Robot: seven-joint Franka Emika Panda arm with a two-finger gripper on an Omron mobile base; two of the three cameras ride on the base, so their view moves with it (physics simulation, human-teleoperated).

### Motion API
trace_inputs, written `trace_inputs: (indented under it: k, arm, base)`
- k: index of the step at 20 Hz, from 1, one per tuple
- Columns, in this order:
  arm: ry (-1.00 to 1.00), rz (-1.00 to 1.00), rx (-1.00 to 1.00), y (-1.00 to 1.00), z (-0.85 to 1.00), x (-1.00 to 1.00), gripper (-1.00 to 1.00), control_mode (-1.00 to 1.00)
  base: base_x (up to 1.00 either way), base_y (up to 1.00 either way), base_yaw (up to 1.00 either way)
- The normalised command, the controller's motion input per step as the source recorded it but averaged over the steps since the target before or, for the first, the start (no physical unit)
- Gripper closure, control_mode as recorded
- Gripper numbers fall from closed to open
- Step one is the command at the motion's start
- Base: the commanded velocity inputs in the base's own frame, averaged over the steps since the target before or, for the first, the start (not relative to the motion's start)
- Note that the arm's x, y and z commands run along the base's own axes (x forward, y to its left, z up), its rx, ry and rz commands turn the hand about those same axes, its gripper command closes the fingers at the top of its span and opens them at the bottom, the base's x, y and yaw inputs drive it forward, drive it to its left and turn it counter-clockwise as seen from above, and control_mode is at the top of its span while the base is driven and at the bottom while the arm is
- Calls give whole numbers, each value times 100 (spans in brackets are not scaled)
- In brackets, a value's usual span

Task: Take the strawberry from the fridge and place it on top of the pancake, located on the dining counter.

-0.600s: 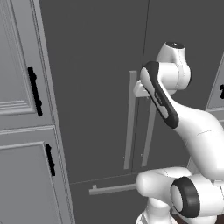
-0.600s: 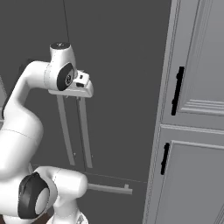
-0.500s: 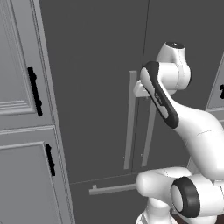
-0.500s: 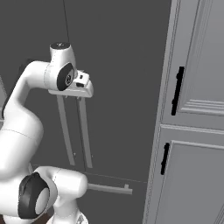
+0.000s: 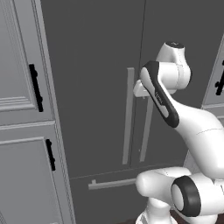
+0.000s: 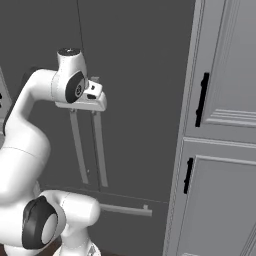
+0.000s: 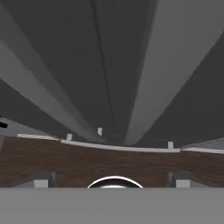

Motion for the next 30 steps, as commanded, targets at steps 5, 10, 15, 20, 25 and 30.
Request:
trace_inputs:
  k: [5,10,15,20,25,30]
  arm:
    - [0,0,0,0,0,0,-100,100]
    - [0,0,0,0,0,0,-100,100]
    - [0,0,0,0,0,0,-100,100]
    - [-1,0,0,-8,0,4,-100,-100]
    - [-8,3,0,-21,-18,82,-100,-100]
    - [-29,1,0,-8,-27,66,-100,-100]
  base:
    - [-50,0,0]
    - [-58,0,0]
    - [-34,0,0]
    - [0,0,0]
    - [0,0,0]
    - [0,0,0]
